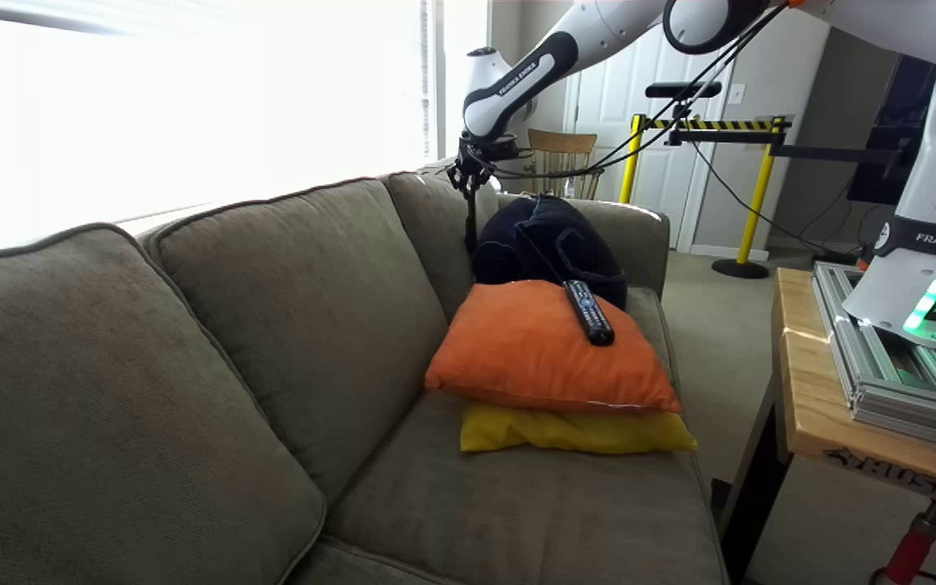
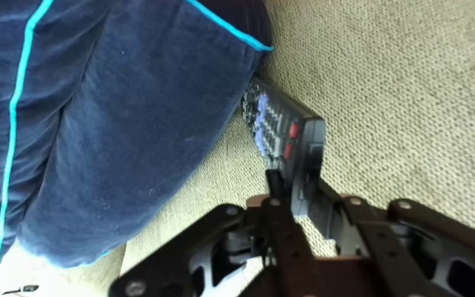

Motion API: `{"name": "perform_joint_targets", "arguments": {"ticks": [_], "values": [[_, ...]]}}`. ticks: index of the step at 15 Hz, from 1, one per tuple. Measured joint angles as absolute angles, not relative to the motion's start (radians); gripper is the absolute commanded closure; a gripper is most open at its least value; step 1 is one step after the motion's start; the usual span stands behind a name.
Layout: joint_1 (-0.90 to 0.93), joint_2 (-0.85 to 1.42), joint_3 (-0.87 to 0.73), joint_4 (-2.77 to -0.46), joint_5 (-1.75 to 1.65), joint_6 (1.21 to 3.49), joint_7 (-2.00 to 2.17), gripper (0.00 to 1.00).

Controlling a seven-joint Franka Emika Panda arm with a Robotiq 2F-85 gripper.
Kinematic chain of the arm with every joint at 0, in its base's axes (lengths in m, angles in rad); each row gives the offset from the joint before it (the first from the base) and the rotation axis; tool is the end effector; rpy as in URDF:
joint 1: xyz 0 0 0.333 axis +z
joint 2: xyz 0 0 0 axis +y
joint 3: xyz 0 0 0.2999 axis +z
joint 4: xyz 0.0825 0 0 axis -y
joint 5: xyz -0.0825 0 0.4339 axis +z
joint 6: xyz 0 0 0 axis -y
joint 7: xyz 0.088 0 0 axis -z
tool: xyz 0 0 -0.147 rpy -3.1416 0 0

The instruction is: Pick up the remote behind the black cushion and place it on the orange cushion

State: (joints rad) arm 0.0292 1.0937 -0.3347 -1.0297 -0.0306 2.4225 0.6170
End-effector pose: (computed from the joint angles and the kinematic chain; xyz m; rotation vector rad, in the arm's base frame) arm 0.8348 -0.1645 0.1538 2.6952 -0.9500 0.5592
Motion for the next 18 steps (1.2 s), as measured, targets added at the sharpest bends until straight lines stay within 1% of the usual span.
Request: {"name": "perform_joint_targets", "arguments": {"ticks": [8,13,18], "values": [[0.133,0.898,-0.318,-1.103,-0.157,2.298,0.489,0.95],[0.178,0.760,-0.261,-1.243,-0.221,2.192,0.362,0.95],[0.215,0.651,-0.212,-1.435,-0.319,2.183,0.320,0.95]]}}
